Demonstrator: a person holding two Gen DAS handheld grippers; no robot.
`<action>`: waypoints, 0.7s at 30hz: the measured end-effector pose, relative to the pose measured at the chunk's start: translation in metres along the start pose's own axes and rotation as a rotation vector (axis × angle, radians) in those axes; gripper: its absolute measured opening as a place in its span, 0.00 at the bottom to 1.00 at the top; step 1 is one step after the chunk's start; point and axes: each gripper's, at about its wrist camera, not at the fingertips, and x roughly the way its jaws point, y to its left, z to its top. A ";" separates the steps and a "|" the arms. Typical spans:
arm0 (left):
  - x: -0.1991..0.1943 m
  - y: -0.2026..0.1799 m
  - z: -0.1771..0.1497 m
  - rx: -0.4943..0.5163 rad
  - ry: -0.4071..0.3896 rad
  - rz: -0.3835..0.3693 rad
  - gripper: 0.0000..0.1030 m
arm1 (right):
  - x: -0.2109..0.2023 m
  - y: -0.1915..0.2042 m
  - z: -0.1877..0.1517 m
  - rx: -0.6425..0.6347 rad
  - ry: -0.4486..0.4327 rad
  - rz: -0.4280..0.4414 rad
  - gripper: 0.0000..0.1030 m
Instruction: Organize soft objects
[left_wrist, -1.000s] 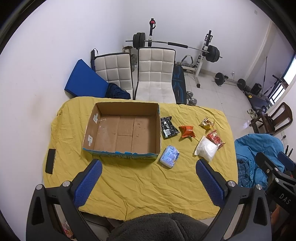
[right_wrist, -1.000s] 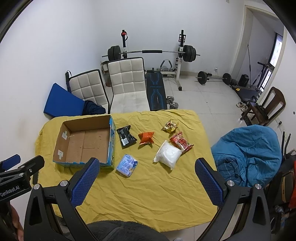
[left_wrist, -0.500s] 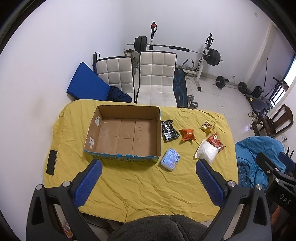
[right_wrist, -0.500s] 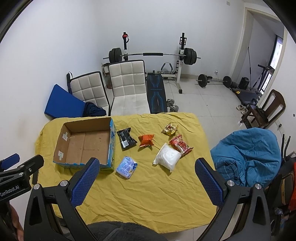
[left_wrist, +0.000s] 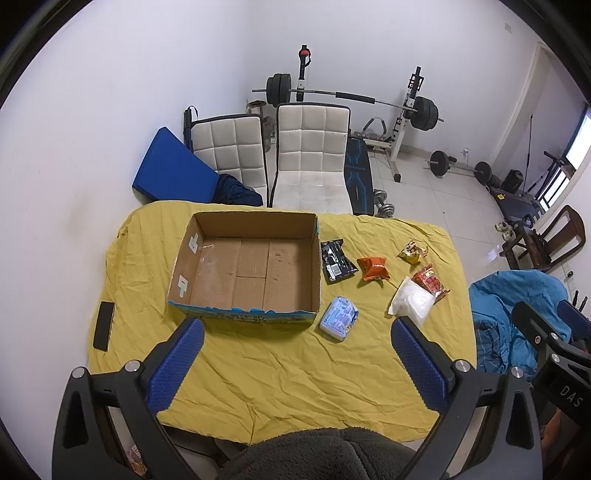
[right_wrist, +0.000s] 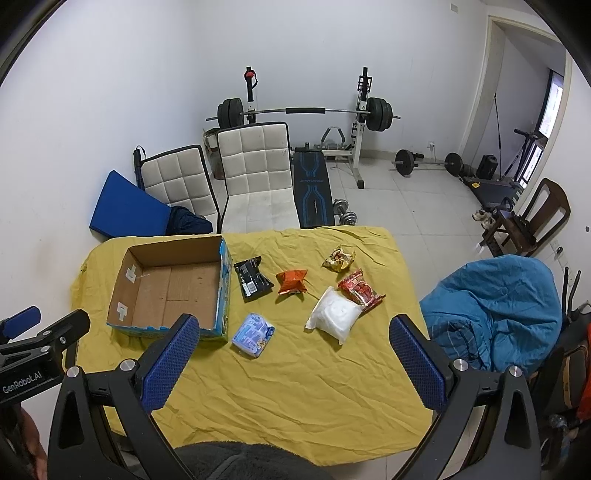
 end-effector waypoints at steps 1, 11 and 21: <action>0.000 0.000 0.000 0.000 0.001 -0.001 1.00 | -0.002 -0.001 0.002 0.000 -0.002 -0.001 1.00; -0.002 -0.003 0.002 0.019 0.000 -0.001 1.00 | -0.005 -0.001 0.005 -0.005 -0.009 -0.001 1.00; -0.004 -0.009 0.001 0.029 -0.005 -0.001 1.00 | -0.006 0.002 0.008 -0.009 -0.011 0.000 1.00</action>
